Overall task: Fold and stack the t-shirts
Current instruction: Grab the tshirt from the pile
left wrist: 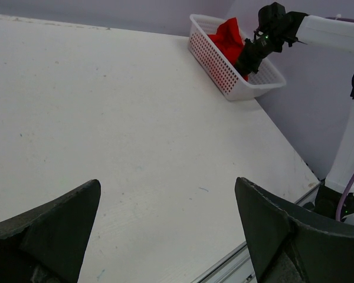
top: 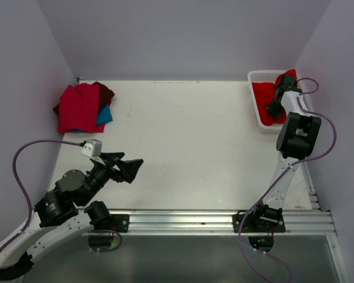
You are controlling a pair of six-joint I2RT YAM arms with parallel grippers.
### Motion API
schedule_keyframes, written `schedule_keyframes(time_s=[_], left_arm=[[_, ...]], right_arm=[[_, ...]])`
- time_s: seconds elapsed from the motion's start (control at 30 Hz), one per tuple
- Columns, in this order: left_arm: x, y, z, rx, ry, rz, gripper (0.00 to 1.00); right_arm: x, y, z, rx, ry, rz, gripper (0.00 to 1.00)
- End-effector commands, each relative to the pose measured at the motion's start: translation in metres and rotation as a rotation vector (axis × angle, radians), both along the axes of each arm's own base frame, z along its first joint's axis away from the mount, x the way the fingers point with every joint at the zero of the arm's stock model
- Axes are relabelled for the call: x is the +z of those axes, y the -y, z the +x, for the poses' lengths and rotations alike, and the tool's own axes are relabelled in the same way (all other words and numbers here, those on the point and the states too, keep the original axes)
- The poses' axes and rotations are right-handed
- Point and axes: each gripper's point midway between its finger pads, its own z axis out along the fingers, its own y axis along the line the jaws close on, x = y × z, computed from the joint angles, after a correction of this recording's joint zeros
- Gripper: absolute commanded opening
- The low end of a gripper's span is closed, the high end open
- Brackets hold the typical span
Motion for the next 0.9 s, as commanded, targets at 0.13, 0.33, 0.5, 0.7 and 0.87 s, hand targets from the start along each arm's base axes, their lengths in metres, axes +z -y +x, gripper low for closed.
schedule_keyframes(time_s=[0.13, 0.33, 0.5, 0.7, 0.87], left_arm=[[0.010, 0.010, -0.001, -0.038, 0.026, -0.033, 1.00], [0.007, 0.017, 0.001, -0.061, 0.032, -0.007, 1.00], [0.002, 0.019, 0.001, -0.065, 0.029, -0.006, 1.00], [0.004, 0.020, 0.003, -0.064, 0.034, -0.012, 1.00], [0.005, 0.023, 0.003, -0.071, 0.032, -0.015, 1.00]], right_arm=[[0.185, -0.069, 0.020, 0.234, 0.433, -0.150, 0.00], [0.259, -0.151, -0.019, 0.482, 0.687, -0.213, 0.00], [0.319, -0.208, -0.064, 0.736, 1.012, -0.121, 0.00], [0.335, -0.277, -0.110, 1.060, 1.046, 0.096, 0.00], [0.343, -0.333, -0.156, 1.367, 1.056, 0.234, 0.00]])
